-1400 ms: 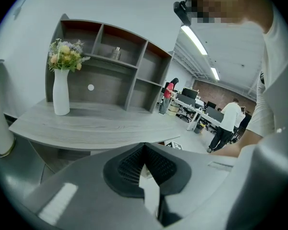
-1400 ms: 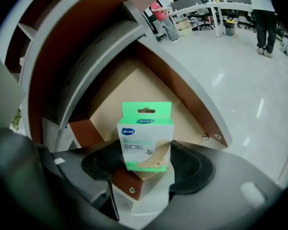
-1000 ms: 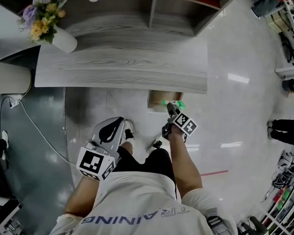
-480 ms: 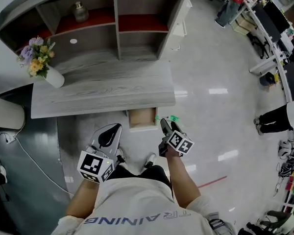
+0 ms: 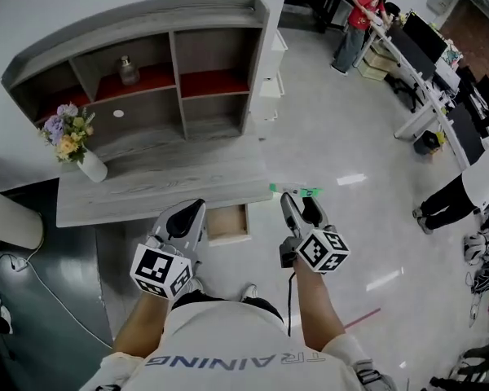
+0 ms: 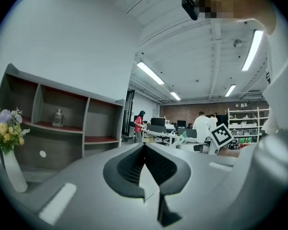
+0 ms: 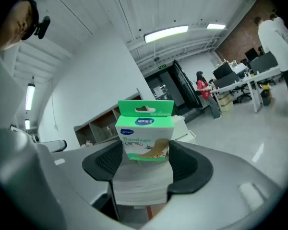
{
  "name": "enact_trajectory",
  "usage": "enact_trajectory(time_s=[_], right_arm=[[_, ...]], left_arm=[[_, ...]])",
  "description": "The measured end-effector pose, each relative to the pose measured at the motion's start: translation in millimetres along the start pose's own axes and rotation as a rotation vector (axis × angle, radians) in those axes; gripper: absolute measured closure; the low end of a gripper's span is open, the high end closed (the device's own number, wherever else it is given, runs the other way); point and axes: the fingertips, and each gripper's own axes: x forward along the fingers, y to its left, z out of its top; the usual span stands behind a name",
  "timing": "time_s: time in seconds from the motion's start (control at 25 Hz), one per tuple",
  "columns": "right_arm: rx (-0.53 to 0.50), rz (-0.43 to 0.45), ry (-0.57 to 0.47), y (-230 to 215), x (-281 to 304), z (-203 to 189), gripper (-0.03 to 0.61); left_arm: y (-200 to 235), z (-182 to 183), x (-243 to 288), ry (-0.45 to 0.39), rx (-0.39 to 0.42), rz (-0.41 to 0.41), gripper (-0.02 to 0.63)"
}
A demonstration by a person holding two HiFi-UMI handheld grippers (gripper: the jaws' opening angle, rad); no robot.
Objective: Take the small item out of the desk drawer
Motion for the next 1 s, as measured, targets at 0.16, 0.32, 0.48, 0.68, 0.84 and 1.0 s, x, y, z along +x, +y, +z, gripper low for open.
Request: enact_trajectory(time_s=[0.16,0.32,0.48,0.68,0.84,1.0], right_arm=[[-0.067,0.075,-0.097,37.6,-15.8,52.4,0.262],[-0.114,0.155,-0.164,74.2,-26.3,86.8,0.262],[-0.123,0.197,-0.188,91.0,-33.2,102.3,0.262],[-0.136,0.209,-0.176,97.3,-30.2,99.9,0.262],[-0.139,0.214,-0.166,98.7,-27.0,95.6,0.262],[-0.142,0.223,-0.159,101.5,-24.5,93.5,0.262]], left_arm=[[-6.9,25.2,1.1,-0.041,0.026,-0.017,0.614],[-10.5,42.9,1.1,-0.065,0.054,-0.031,0.613],[-14.1,54.8,-3.3,-0.086,0.065,-0.025,0.614],[-9.7,57.7,-6.6,-0.095,0.06,-0.009,0.614],[-7.2,57.3,-7.0,-0.102,0.055,-0.001,0.613],[-5.5,54.2,-7.6,-0.099,0.043,0.005,0.614]])
